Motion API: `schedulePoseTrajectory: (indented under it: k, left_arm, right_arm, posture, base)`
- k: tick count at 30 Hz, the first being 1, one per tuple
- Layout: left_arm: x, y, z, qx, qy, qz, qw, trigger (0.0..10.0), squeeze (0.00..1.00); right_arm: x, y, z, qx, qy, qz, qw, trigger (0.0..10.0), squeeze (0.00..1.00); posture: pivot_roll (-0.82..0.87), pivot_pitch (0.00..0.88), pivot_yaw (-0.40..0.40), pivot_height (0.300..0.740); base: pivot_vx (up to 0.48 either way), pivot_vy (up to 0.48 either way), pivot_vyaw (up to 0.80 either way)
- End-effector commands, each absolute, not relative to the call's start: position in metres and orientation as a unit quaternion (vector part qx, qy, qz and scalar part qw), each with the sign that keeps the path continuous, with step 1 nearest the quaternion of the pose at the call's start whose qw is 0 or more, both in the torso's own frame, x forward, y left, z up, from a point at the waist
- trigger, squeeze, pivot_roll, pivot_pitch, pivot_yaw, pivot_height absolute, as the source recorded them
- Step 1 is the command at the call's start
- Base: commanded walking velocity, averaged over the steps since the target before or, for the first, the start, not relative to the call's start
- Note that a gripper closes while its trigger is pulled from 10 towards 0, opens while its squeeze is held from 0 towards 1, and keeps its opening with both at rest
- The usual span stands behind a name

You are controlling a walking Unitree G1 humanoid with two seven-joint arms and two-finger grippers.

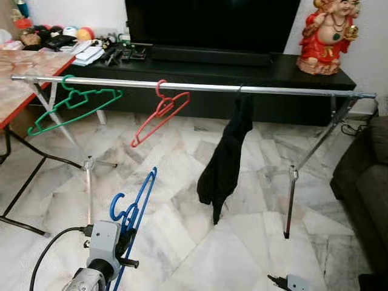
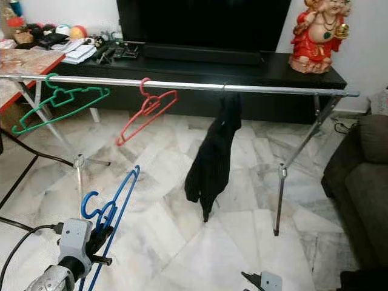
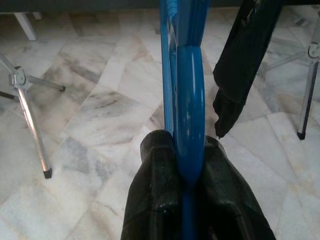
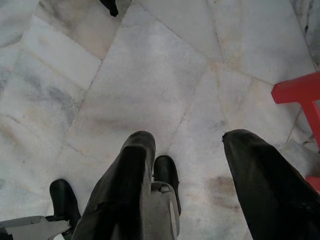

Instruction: Hang hanger

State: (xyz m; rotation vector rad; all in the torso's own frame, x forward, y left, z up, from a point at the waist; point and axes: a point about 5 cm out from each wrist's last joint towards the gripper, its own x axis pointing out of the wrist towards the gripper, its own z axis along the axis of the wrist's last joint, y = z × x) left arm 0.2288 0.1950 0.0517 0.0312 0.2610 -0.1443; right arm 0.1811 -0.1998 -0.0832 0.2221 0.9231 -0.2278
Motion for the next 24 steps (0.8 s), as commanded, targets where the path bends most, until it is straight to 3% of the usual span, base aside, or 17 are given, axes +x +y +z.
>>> schedulePoseTrajectory:
  k: [1, 6, 24]
  left_arm:
    - [0.2281, 0.1902, 0.0527, 0.014, 0.131, -0.077, 0.988, 10.0, 0.00]
    - [0.2246, 0.1898, 0.0500, 0.013, 0.137, -0.076, 0.988, 10.0, 0.00]
    - [0.2222, 0.1816, 0.0472, 0.012, 0.150, -0.093, 0.984, 10.0, 0.00]
  right_arm:
    - [0.1801, -0.2041, -0.0834, 0.100, 0.451, -0.114, 0.880, 10.0, 0.00]
    - [0.1811, -0.2036, -0.0830, 0.094, 0.451, -0.109, 0.881, 10.0, 0.00]
    - [0.1726, -0.2062, -0.0868, 0.072, 0.470, -0.109, 0.873, 10.0, 0.00]
  posture:
    - [0.03, 0.164, -0.050, 0.740]
    - [0.03, 0.166, -0.053, 0.740]
    - [0.04, 0.183, -0.054, 0.740]
  base:
    - [0.345, 0.000, -0.63]
    - [0.349, 0.000, -0.77]
    - [0.351, 0.000, 0.00]
